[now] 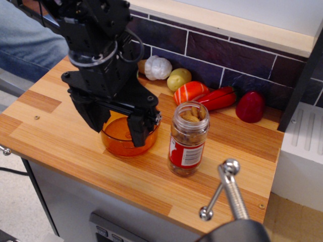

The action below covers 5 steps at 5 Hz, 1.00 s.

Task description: Pour almonds in pot

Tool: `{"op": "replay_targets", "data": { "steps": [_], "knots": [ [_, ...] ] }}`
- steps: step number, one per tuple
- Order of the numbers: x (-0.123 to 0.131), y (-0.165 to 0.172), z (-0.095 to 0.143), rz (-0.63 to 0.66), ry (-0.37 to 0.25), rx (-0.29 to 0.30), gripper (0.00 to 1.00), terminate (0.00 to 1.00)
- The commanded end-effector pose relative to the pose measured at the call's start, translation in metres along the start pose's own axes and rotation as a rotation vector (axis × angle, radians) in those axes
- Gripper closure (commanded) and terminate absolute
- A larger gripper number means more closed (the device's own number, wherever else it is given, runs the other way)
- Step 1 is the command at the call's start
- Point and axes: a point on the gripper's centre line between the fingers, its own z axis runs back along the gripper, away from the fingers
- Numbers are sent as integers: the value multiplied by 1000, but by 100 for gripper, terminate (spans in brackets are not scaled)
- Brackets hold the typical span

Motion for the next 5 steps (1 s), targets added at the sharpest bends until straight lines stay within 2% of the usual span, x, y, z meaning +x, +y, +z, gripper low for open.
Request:
{"op": "replay_targets", "data": {
  "steps": [1,2,3,4,5],
  "knots": [
    [0,0,0,0,0,0,0,0],
    [19,-21,8,-232,61,-35,0,0],
    [37,-38,18,-488,119,-2,0,0],
    [50,-53,28,-746,150,41,0,0],
    [62,-76,23,-1005,226,86,0,0]
  ]
}}
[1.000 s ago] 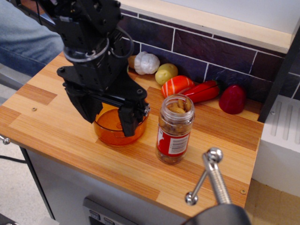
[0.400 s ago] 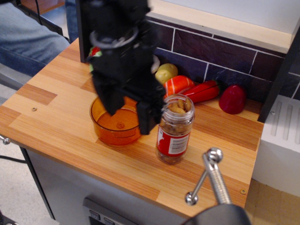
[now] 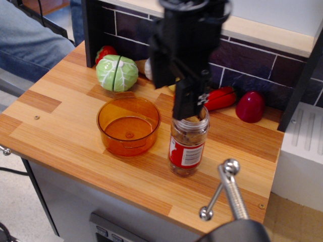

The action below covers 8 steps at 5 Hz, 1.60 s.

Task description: Pour almonds in pot

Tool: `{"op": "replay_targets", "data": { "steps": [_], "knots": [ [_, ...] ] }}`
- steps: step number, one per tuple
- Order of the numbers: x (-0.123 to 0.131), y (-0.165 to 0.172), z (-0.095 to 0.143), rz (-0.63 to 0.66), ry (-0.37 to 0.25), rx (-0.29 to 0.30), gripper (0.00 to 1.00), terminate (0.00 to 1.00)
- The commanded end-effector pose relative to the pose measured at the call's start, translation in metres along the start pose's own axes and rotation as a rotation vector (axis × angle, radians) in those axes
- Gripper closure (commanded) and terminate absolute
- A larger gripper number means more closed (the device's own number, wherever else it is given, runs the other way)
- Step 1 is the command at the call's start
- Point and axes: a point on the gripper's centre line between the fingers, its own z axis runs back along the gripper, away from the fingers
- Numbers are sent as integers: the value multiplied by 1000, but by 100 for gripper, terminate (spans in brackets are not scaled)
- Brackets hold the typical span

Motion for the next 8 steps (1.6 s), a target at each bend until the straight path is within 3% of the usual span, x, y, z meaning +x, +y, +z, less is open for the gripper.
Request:
{"op": "replay_targets", "data": {
  "steps": [1,2,3,4,6,8],
  "knots": [
    [43,-8,1,-294,142,66,0,0],
    [55,-10,-11,-339,287,42,0,0],
    [64,-15,-23,-307,410,-4,0,0],
    [65,-21,-37,-285,502,5,0,0],
    [54,-16,-56,-203,579,77,0,0],
    [45,8,-71,-203,670,91,0,0]
  ]
}}
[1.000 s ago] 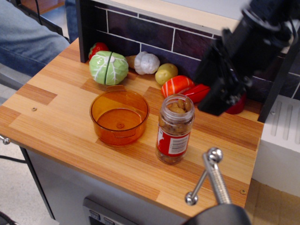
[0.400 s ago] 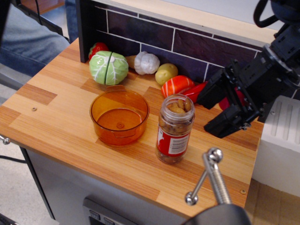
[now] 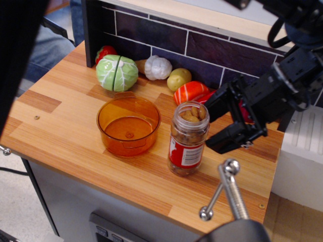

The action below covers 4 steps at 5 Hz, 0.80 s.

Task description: Pour almonds in pot

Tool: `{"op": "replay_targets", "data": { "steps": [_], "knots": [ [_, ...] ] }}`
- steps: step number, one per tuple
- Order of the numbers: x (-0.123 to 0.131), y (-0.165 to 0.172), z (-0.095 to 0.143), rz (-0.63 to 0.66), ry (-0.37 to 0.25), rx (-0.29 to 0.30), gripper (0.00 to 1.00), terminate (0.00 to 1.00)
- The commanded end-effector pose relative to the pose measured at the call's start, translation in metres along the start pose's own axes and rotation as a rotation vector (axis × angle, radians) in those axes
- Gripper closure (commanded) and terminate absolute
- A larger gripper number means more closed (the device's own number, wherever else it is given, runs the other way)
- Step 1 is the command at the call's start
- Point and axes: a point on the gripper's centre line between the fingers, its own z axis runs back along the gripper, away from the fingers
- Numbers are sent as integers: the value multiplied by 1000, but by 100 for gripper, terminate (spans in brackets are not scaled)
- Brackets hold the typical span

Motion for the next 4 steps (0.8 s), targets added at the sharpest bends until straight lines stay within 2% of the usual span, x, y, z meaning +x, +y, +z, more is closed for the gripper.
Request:
{"op": "replay_targets", "data": {
  "steps": [1,2,4],
  "knots": [
    [-7,5,-9,4,10,13,0,0],
    [-11,3,-20,2,45,-7,0,0],
    [-22,-6,-39,-18,77,-19,0,0]
  ]
}}
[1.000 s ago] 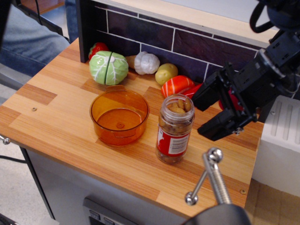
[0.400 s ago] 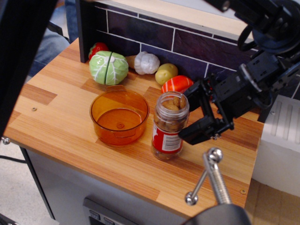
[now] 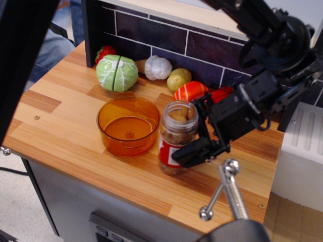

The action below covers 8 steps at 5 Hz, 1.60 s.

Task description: Pour almonds in pot

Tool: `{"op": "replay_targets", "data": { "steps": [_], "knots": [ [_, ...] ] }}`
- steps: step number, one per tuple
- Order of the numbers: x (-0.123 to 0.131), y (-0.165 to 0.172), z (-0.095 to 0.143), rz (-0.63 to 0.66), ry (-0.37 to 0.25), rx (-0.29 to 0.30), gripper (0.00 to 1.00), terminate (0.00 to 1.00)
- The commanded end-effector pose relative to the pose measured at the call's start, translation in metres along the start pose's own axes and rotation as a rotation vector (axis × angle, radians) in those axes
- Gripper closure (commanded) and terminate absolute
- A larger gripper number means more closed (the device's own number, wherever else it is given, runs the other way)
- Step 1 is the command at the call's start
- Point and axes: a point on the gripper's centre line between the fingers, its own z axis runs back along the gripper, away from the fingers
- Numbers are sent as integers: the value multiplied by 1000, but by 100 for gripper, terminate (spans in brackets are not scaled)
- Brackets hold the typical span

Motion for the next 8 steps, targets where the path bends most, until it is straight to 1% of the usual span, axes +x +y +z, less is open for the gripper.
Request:
{"op": "replay_targets", "data": {
  "steps": [1,2,3,4,5,6,7,8],
  "knots": [
    [-9,-5,13,-68,-155,-51,100,0],
    [-10,-10,30,-145,-384,-125,100,0],
    [-7,-9,38,-265,-583,-221,100,0],
    [-8,-3,44,-367,-783,-298,100,0],
    [-15,7,51,-456,-931,-368,100,0],
    [-22,13,50,-474,-978,-335,100,0],
    [-35,17,49,-463,-1238,-397,100,0],
    [-44,24,52,-399,-1359,-416,100,0]
  ]
}}
